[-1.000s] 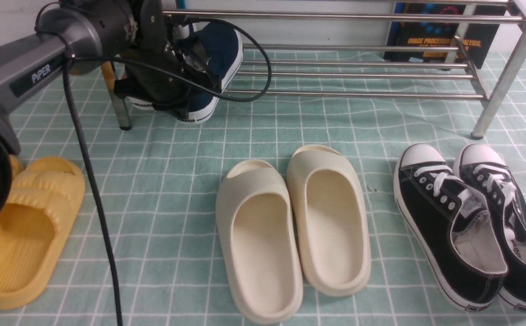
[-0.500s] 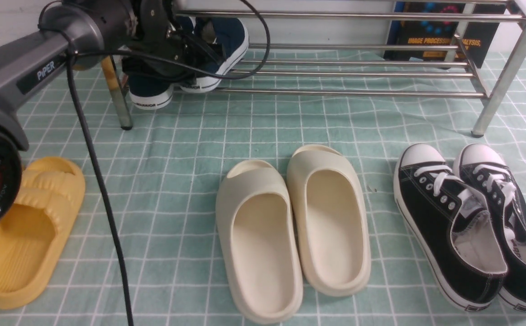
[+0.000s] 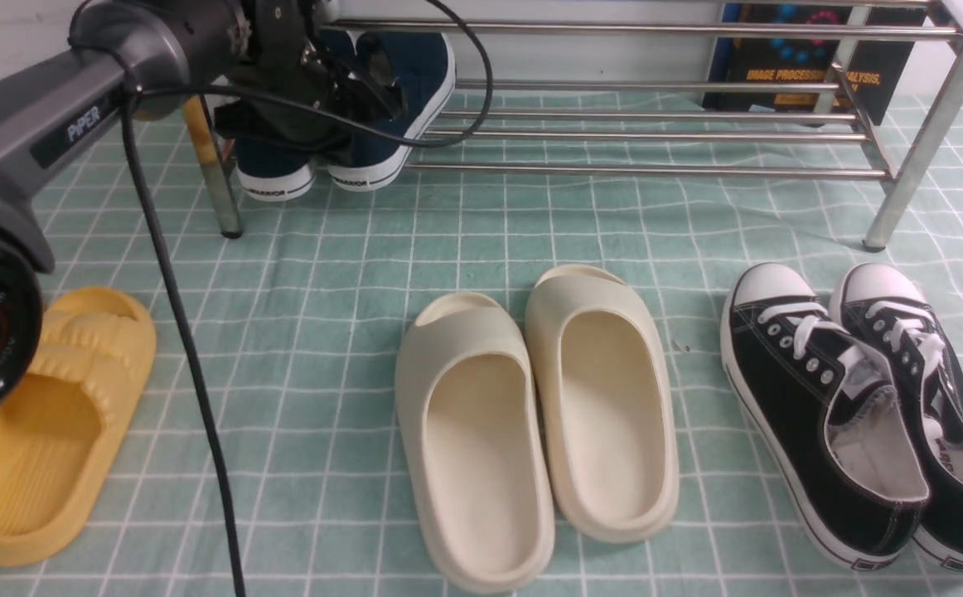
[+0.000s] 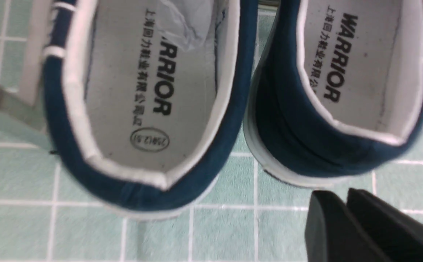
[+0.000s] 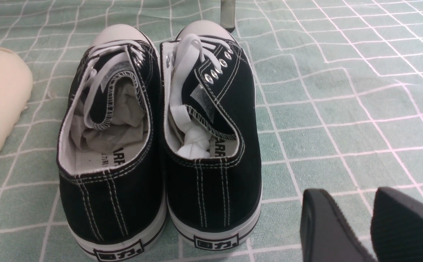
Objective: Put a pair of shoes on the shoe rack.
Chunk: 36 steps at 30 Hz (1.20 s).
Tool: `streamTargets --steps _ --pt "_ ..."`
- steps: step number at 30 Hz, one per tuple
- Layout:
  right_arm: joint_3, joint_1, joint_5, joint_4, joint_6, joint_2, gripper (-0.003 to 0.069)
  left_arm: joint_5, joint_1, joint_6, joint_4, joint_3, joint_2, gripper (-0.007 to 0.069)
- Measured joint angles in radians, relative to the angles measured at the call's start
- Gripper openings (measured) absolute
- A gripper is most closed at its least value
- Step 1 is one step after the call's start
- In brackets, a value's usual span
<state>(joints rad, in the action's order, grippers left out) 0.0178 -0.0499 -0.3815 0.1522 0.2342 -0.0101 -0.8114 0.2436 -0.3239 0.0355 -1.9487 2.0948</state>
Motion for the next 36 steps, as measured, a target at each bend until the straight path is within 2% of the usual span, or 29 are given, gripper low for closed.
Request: streamTargets --steps 5,11,14,18,22,28,29,31,36 --pt "0.0 0.0 0.0 0.0 0.0 0.0 0.0239 -0.092 0.0 0.043 0.003 -0.01 -0.094 0.0213" --pt "0.0 0.0 0.0 0.0 0.0 0.0 0.0239 -0.207 0.001 0.083 0.009 -0.01 -0.253 0.0233" --pt "0.0 0.0 0.0 0.0 0.0 0.0 0.0239 -0.319 0.001 0.089 0.044 0.008 -0.381 0.023" --pt "0.0 0.0 0.0 0.0 0.0 0.0 0.0239 -0.376 0.001 0.081 0.088 0.09 -0.518 0.0211" --pt "0.0 0.0 0.0 0.0 0.0 0.0 0.0239 -0.369 0.001 0.026 0.101 0.305 -0.726 0.0161" --pt "0.0 0.0 0.0 0.0 0.0 0.0 0.0239 -0.287 0.001 -0.054 0.1 0.69 -1.047 0.0059" --pt "0.0 0.0 0.0 0.0 0.0 0.0 0.0239 -0.285 0.001 -0.056 0.1 0.701 -1.047 0.0055" --pt "0.0 0.0 0.0 0.0 0.0 0.0 0.0239 -0.276 0.001 -0.092 0.1 0.831 -1.194 -0.0007" --pt "0.0 0.0 0.0 0.0 0.0 0.0 0.0239 -0.273 0.001 -0.121 0.099 0.993 -1.41 -0.0013"
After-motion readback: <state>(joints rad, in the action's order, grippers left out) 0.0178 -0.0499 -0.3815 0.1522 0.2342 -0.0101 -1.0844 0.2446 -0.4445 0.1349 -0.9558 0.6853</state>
